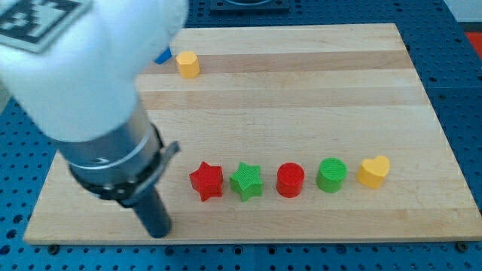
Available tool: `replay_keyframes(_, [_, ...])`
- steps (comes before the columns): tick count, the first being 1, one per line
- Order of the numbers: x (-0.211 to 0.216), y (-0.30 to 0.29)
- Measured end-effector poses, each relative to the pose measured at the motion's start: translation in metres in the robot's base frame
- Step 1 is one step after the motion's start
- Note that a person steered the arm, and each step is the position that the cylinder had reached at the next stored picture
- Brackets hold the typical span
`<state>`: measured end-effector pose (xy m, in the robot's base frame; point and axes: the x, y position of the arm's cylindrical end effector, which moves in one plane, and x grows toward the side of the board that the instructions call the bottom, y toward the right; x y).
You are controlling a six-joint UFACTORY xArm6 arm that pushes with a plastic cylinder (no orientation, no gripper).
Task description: Move the red star diagonal to the green star
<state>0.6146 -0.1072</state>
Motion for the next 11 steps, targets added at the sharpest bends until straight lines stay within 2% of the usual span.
replay_keyframes(1, [-0.005,0.033])
replay_keyframes(2, [-0.019,0.043])
replay_keyframes(6, [-0.128,0.041])
replay_keyframes(8, [-0.110,0.018])
replay_keyframes(11, [-0.145,0.026])
